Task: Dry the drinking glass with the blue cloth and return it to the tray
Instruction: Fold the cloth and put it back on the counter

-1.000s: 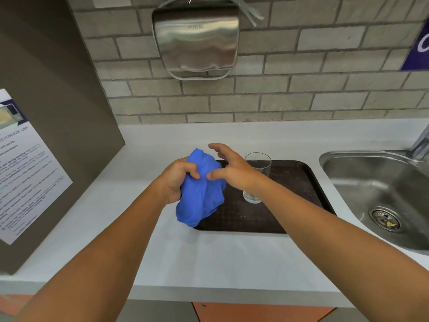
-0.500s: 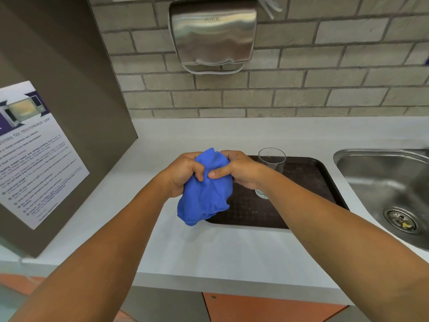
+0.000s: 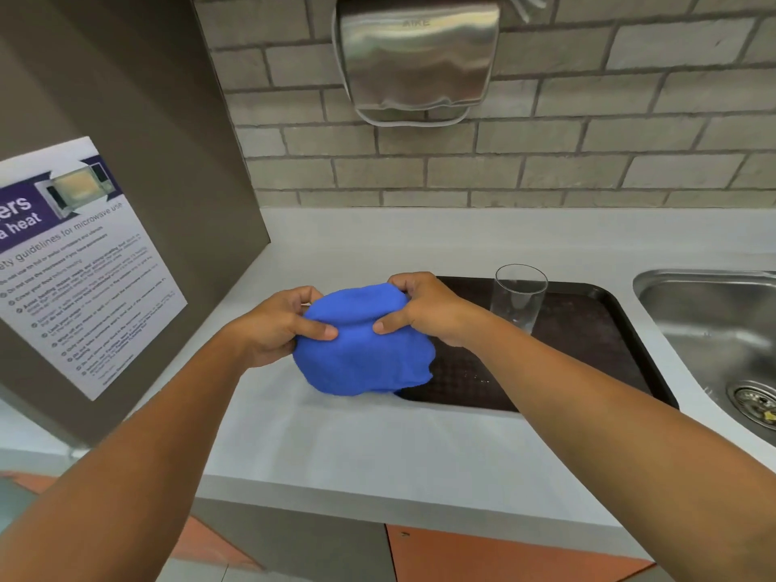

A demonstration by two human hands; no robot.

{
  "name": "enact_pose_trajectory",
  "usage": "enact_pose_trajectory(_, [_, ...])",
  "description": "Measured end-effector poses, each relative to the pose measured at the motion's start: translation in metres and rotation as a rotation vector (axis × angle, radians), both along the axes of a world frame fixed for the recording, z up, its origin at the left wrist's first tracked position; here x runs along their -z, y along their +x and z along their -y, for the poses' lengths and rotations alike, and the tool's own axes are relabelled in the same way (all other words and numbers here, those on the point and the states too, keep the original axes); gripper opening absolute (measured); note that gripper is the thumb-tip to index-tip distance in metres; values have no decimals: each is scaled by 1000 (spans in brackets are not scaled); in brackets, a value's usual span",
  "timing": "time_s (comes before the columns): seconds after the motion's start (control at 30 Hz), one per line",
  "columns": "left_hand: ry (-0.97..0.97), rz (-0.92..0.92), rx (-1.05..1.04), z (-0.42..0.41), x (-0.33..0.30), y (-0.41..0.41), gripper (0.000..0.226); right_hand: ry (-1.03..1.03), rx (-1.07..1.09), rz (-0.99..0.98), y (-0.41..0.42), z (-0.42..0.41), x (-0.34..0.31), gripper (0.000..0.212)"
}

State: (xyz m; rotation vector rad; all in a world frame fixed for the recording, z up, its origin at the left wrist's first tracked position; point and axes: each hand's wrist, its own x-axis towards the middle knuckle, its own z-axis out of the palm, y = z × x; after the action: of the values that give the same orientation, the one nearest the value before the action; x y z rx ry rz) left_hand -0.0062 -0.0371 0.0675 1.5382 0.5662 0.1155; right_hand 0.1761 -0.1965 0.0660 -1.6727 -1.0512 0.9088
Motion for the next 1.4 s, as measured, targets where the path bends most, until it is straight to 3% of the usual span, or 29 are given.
enact_pose_trajectory(0.23, [-252,-54,100,-46,13,-39,48,-130,-148,-320,-11,-19,19,36])
enact_pose_trajectory(0.4, [-172,-96,-274,-69,48,-32,37,-200,10,-264,-14,-47,51,24])
enact_pose_trajectory(0.57, [0,-91,-564,-82,75,-16,26,-228,189,-46,-10,-75,80,14])
enact_pose_trajectory(0.87, [321,-92,-776,-95,106,9,29,-318,279,672,1,-105,110,16])
enact_pose_trajectory(1.03, [551,-144,-744,-99,119,19,24,-397,262,908,3,-112,120,31])
enact_pose_trajectory(1.13, [713,-226,-663,-94,124,22,34,-318,239,995,2,-109,122,48])
enact_pose_trajectory(1.2, [940,-285,-577,-90,125,18,45,-240,150,1087,0,-104,119,63])
enact_pose_trajectory(1.27, [1145,-227,-460,-82,125,12,51,-185,-10,1137,-1,-97,113,69])
enact_pose_trajectory(1.33, [1214,-190,-295,-71,126,9,55,-242,-187,1088,-3,-89,109,86])
enact_pose_trajectory(1.4, [1180,-298,-142,-63,131,9,66,-398,-303,1019,-6,-82,109,115])
